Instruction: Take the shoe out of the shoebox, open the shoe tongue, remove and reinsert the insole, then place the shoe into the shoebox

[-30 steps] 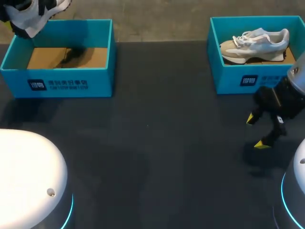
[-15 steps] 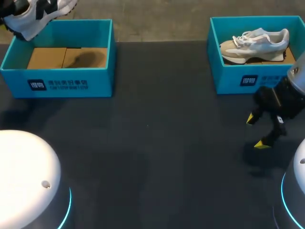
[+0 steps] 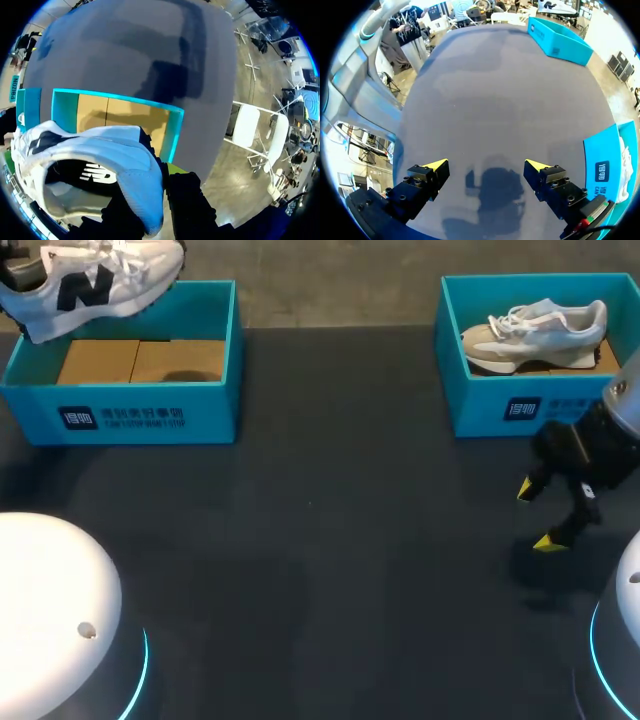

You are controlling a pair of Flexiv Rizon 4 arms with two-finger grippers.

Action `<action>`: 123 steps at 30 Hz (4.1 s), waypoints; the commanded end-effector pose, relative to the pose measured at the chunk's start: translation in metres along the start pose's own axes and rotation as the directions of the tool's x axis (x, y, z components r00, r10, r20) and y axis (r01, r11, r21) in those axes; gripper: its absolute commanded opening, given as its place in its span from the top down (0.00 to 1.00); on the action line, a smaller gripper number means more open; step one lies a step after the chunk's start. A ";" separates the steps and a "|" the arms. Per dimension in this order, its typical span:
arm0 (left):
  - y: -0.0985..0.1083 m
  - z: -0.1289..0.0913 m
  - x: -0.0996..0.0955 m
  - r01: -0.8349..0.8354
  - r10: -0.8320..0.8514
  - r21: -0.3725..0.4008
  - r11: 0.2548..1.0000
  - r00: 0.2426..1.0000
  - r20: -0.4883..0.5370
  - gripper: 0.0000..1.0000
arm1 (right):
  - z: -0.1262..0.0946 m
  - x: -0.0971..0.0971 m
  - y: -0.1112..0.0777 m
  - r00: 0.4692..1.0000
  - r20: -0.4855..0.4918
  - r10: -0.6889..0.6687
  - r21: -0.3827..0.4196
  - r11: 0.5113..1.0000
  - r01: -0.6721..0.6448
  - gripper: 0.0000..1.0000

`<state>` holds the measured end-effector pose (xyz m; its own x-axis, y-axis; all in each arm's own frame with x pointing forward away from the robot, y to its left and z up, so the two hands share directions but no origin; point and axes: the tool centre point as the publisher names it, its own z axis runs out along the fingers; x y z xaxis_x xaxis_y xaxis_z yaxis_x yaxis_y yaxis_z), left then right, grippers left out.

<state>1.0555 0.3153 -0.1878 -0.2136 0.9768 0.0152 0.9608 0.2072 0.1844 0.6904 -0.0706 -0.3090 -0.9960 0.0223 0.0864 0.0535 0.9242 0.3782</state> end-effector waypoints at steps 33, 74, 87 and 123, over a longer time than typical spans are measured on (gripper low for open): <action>0.006 0.070 -0.022 -0.332 0.331 -0.001 0.943 0.941 -0.077 1.00 | 0.000 0.001 0.000 1.000 0.002 0.001 0.002 1.000 -0.001 0.00; -0.012 0.120 -0.011 -0.273 0.285 0.099 0.957 0.950 -0.131 1.00 | 0.000 0.001 0.000 1.000 0.002 0.001 0.002 1.000 -0.001 0.00; -0.024 0.137 -0.006 -0.225 0.247 0.149 0.963 0.958 -0.149 1.00 | 0.000 0.001 0.000 1.000 0.002 0.001 0.002 1.000 -0.001 0.00; -0.040 0.179 -0.025 -0.236 0.263 0.204 0.950 0.958 -0.114 0.95 | 0.000 0.001 0.000 1.000 0.002 0.001 0.002 1.000 -0.001 0.00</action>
<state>1.0520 0.2924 -0.3708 0.0258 0.9838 0.1776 0.9994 -0.0215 -0.0262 0.6904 -0.0707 -0.3090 -0.9960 0.0225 0.0864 0.0537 0.9242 0.3782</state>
